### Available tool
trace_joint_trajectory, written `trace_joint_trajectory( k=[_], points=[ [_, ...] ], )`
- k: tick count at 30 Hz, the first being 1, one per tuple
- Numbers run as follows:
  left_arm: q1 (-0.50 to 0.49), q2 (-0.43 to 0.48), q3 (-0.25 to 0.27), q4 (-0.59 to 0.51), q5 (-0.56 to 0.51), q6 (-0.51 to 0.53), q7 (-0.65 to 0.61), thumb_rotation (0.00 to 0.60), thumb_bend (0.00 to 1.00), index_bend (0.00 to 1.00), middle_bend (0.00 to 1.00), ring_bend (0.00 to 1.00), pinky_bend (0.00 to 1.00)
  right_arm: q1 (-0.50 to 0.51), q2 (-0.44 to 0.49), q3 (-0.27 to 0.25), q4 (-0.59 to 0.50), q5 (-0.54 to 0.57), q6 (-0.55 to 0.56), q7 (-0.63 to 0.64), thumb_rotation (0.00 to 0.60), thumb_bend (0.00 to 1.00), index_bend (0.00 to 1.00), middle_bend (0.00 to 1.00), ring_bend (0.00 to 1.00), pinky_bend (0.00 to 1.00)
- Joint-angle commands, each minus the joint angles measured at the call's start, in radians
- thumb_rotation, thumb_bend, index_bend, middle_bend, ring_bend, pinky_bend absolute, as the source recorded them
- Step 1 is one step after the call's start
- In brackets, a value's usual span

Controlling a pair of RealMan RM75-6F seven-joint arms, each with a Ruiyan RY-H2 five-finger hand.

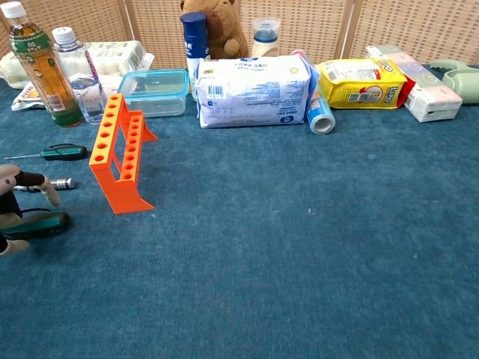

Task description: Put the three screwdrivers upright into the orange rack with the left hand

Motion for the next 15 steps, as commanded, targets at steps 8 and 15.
trace_joint_trajectory(
  k=[8,15],
  points=[
    [-0.008,-0.017,0.01,0.006,0.005,0.022,0.008,0.6,0.33,0.6,1.0,1.0,1.0,0.001,0.001,0.0,0.004,-0.002,-0.002,0.017,0.6,0.0,0.0,0.03,0.0,0.02],
    [-0.01,-0.013,0.013,0.006,0.014,0.033,-0.001,0.6,0.36,0.63,1.0,1.0,1.0,0.001,0.003,0.0,0.004,-0.003,-0.001,0.022,0.6,0.0,0.0,0.03,0.0,0.02]
  ],
)
